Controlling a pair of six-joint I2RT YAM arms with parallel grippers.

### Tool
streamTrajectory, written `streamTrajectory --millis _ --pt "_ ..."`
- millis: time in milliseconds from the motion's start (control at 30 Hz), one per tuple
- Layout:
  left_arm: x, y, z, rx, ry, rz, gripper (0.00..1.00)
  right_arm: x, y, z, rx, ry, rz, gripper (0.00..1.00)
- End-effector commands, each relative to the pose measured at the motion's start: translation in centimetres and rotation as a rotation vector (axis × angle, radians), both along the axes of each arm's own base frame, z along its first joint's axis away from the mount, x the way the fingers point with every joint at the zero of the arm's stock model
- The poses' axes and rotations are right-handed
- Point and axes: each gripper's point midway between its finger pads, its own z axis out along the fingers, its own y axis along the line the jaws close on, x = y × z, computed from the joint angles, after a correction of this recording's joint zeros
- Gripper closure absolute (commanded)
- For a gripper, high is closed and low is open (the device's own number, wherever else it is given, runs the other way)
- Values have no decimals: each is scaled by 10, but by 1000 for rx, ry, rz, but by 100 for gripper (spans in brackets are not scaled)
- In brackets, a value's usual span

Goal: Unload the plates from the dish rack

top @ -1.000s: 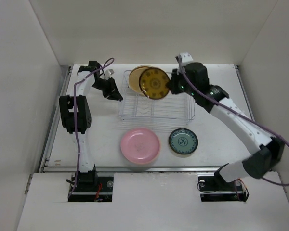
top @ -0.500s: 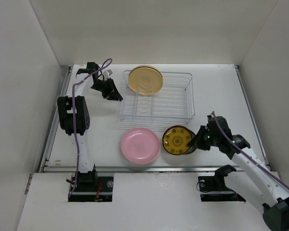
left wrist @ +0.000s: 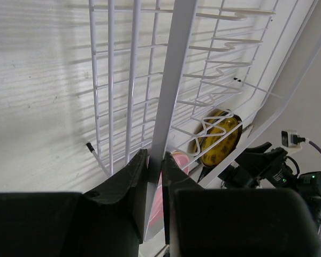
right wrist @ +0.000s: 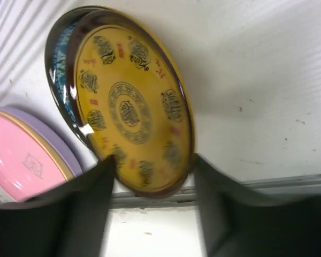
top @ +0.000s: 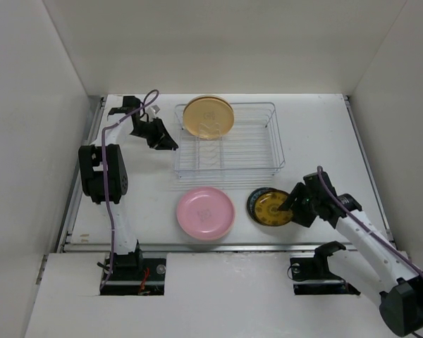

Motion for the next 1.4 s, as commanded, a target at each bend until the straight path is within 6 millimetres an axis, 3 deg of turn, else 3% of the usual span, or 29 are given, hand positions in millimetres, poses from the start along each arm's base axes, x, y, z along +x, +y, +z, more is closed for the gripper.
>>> streamTrajectory --millis 0,33,67,133,233,333,367,500,533,567,667,700,733,800,833,867,900,933,967,1000,1033,1067,1100,1133,1167,1200,1300,1367 --pt "-22 12 -7 36 142 86 100 3 -3 -1 -9 17 -36 30" --pt "-19 12 -4 36 131 86 100 0 -2 -5 -13 35 -21 23" --pt "-19 13 -6 41 125 69 100 -1 -3 -7 -22 40 -8 10" --pt "-15 14 -6 45 114 54 100 7 2 9 -3 -12 14 1" --pt "-8 15 -8 54 114 24 100 32 -3 47 -45 -151 29 0" --pt "0 23 -2 111 72 -16 100 39 -8 51 -110 -144 58 0" --pt "1 21 -4 130 70 -38 100 40 -9 41 -130 -100 70 1" --pt "3 12 5 177 24 -100 100 44 3 23 -102 -58 123 27" --pt "3 10 6 168 23 -102 100 48 4 25 -102 -76 129 39" --pt "3 10 6 168 23 -102 100 48 9 24 -94 -75 145 43" --pt "4 11 3 197 23 -125 100 80 19 68 -130 -226 184 45" --pt "7 11 2 197 20 -124 100 101 28 109 -155 -355 189 45" --pt "7 11 2 197 20 -124 100 115 35 126 -179 -416 211 42" --pt "7 11 -2 197 29 -125 100 143 47 164 -275 -581 310 26" --pt "9 11 -4 197 29 -125 100 175 62 193 -284 -696 325 20" --pt "13 12 2 209 15 -121 100 193 66 201 -360 -754 397 13" --pt "13 12 -3 234 9 -143 100 209 75 208 -390 -790 442 13" --pt "15 14 -1 248 -1 -149 100 229 89 242 -394 -879 480 13" --pt "13 13 0 271 -6 -164 100 253 116 246 -444 -903 605 13" --pt "15 13 3 272 -16 -163 100 266 121 214 -496 -849 670 13" --pt "15 13 2 274 -24 -173 100 273 142 214 -497 -869 754 13" --pt "12 10 0 275 -22 -190 100 298 158 214 -515 -876 797 13" --pt "11 10 0 275 -26 -190 100 307 171 214 -534 -902 840 13" --pt "11 12 -1 287 -34 -199 100 318 179 213 -535 -914 853 15" --pt "10 10 -3 303 -45 -221 100 332 186 236 -542 -976 836 15" --pt "8 10 -3 303 -33 -223 100 348 196 209 -551 -944 858 15" --pt "8 10 -8 304 -27 -232 100 372 220 211 -525 -1014 887 15" --pt "8 10 -8 304 -27 -232 100 378 229 208 -512 -1045 902 21"
